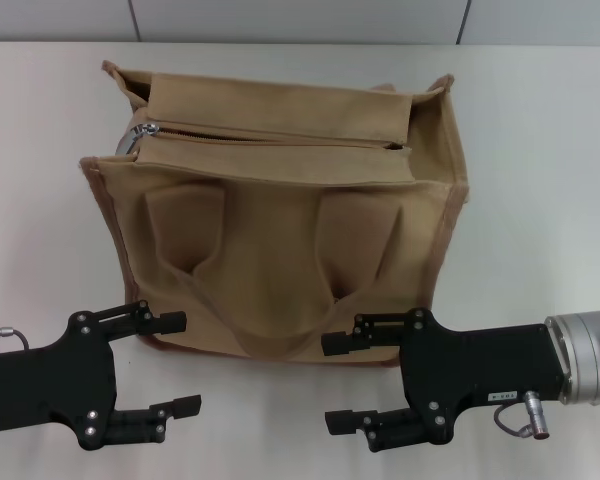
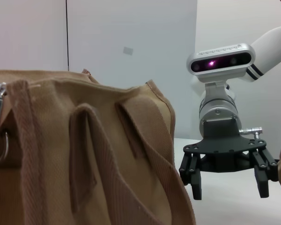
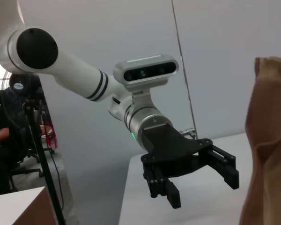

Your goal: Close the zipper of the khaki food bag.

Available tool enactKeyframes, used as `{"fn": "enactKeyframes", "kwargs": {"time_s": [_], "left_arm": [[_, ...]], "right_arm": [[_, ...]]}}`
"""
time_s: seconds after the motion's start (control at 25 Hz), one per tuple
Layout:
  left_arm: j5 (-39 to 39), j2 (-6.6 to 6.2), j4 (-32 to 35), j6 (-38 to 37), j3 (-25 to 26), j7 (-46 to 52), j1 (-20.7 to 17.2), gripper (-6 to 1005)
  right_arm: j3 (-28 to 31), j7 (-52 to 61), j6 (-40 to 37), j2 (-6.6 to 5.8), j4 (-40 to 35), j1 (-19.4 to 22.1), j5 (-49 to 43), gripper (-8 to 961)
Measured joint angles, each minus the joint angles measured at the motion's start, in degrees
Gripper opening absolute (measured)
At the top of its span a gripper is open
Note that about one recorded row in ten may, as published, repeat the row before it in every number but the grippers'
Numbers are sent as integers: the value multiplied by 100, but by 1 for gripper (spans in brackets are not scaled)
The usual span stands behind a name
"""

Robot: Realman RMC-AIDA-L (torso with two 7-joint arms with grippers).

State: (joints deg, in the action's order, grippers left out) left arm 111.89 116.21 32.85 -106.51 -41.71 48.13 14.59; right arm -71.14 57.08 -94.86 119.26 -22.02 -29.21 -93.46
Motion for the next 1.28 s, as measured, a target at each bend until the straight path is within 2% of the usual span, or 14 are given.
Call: {"fn": "enactKeyframes", "kwargs": {"time_s": [0.48,0.8,0.84,0.88,0.92,0.96,1.0,1.12,1.16,1.28], "left_arm": [[-11,110,-15,15,30,-260,-75,797],[-70,177,-20,-110,389,-456,-202,793],[-173,202,-93,-240,911,-658,-258,793],[-173,202,-93,-240,911,-658,-258,792],[-309,212,-227,-348,1315,-805,-288,792],[-581,202,-618,-603,2128,-1032,-347,791],[-581,202,-618,-603,2128,-1032,-347,791],[-1177,188,-1066,-779,2729,-1235,-479,790],[-1598,234,-1284,-542,2796,-1458,-500,789],[-1672,248,-1473,-212,2775,-1624,-406,788]], "right_arm": [[27,-60,43,9,10,49,9,736],[30,-72,49,19,38,56,39,735],[30,-75,49,22,39,56,45,735],[31,-77,48,24,39,57,49,735],[31,-77,48,24,39,57,49,735],[35,-83,59,31,39,56,51,735],[35,-83,59,31,39,56,51,735],[36,-88,168,43,54,52,83,735],[9,-91,245,49,84,37,159,735],[-18,-118,270,52,117,17,224,735]]}}
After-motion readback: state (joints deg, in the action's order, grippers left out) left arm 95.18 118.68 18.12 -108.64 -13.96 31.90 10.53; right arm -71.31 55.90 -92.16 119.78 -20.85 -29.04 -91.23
